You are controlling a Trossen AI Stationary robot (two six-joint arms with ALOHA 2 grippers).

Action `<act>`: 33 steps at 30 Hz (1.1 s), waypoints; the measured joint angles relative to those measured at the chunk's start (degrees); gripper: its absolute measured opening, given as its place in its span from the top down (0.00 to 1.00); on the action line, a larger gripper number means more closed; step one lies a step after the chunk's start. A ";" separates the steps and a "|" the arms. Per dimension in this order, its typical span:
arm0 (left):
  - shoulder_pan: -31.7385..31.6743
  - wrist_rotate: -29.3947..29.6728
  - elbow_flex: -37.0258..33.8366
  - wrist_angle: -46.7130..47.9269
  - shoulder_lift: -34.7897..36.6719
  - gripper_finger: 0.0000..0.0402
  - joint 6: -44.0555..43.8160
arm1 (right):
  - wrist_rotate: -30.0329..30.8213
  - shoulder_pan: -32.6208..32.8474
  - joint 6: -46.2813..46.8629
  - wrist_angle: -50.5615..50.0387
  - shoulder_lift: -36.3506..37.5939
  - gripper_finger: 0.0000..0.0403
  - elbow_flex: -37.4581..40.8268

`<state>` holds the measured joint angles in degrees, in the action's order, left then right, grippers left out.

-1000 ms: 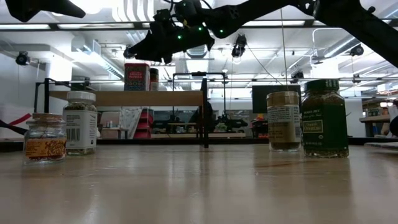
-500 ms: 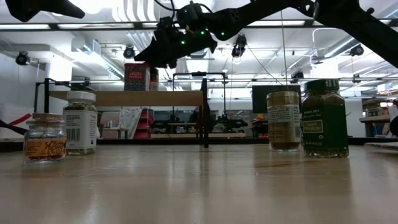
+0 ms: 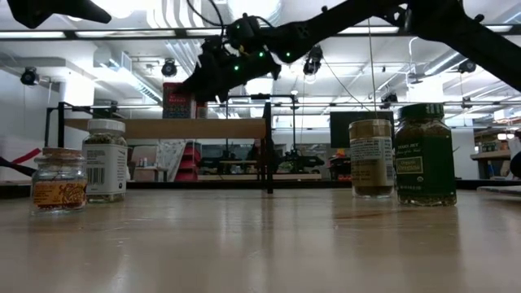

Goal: Shelf spices
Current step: Remove the red seasoning can from the shelf

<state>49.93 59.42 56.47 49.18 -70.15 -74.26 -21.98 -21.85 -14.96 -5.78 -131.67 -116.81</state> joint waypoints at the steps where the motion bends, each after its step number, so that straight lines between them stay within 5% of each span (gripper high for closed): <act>1: 0.00 0.00 0.00 -0.05 0.00 0.49 0.00 | 0.02 0.09 0.16 0.90 -0.52 0.15 0.00; 13: 0.00 0.02 0.00 -0.07 -0.02 0.49 0.11 | 0.04 0.94 0.37 5.61 -1.52 0.17 0.00; 26: 0.00 -0.02 0.00 0.12 -0.02 0.49 0.17 | 0.07 0.85 0.41 4.50 -1.52 0.55 0.00; 33: -0.02 -0.58 0.00 0.12 -0.02 0.49 0.17 | 0.09 0.85 1.63 1.37 -0.48 0.55 -0.06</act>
<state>49.91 58.84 56.47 49.30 -70.17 -74.08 -21.89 -20.99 -13.34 -4.41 -132.15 -116.87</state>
